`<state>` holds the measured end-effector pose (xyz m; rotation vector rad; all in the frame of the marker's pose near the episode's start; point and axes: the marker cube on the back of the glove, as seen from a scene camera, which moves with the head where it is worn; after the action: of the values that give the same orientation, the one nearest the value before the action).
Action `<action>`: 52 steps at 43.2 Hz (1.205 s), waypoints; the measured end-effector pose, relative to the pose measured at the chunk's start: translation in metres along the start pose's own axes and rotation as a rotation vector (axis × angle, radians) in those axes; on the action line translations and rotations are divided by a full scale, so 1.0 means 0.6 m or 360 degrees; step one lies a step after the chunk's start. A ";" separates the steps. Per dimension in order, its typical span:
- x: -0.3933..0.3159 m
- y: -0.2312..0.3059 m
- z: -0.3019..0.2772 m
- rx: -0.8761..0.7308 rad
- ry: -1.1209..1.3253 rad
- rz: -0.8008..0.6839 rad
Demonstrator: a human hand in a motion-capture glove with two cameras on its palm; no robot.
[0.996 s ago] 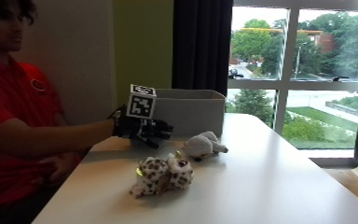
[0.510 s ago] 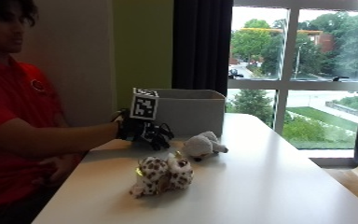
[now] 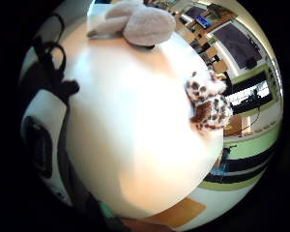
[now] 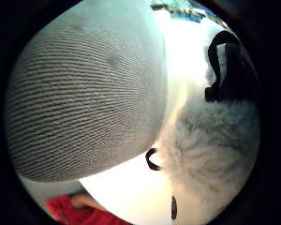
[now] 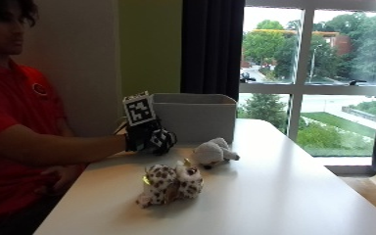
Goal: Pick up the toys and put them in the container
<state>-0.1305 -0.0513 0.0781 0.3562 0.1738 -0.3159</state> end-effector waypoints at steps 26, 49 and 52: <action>0.073 -0.011 -0.090 0.0184 -0.0327 0.0157; -0.026 -0.216 -0.292 0.0354 -0.0221 -0.0033; -0.058 -0.239 -0.298 0.0361 -0.0196 -0.0081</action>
<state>-0.2306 -0.1033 -0.1246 0.5554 0.0255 -0.4081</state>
